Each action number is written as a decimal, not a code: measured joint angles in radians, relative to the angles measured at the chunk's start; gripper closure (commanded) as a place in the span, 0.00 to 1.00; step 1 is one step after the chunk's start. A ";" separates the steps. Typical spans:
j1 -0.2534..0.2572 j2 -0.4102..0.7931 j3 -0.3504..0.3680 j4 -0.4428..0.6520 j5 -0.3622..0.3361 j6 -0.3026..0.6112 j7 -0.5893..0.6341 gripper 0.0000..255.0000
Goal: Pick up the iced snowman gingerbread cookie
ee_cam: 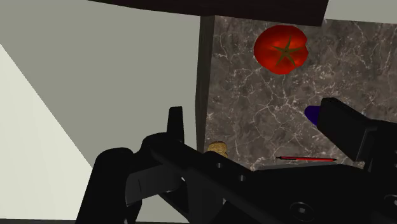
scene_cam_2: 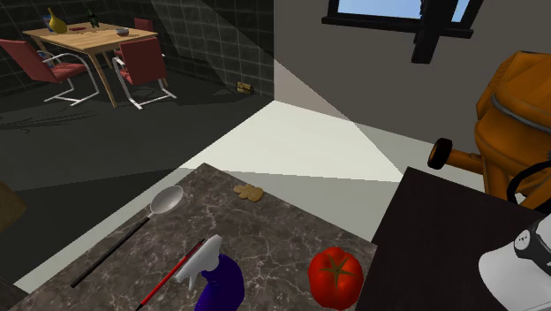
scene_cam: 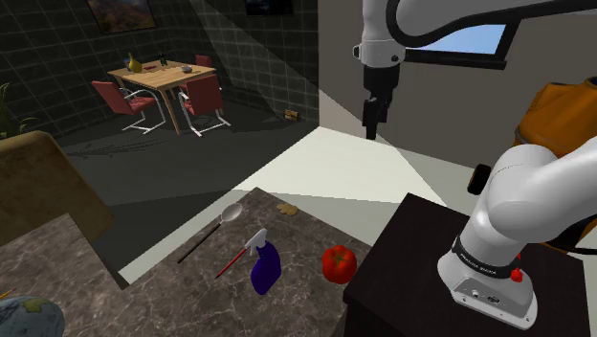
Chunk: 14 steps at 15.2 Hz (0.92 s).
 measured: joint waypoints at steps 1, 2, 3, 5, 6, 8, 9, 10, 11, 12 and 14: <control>0.000 0.000 0.000 0.000 0.000 0.000 0.000 0.00; 0.000 0.010 0.001 -0.007 0.001 0.016 0.002 0.00; -0.001 0.028 0.000 -0.018 -0.001 0.044 0.001 0.00; 0.001 0.078 0.009 -0.029 0.004 0.103 0.011 0.00; 0.000 0.107 0.011 -0.030 0.004 0.134 0.014 0.00; 0.002 0.167 0.020 -0.039 0.008 0.199 0.026 0.00; 0.001 0.205 0.021 -0.039 0.006 0.237 0.027 0.00; 0.000 0.250 0.024 -0.031 0.006 0.274 0.032 0.00; 0.000 0.286 0.028 -0.032 0.006 0.310 0.037 0.00; 0.001 0.315 0.032 -0.030 0.006 0.336 0.042 0.00; 0.000 0.389 0.038 -0.020 0.003 0.399 0.052 0.00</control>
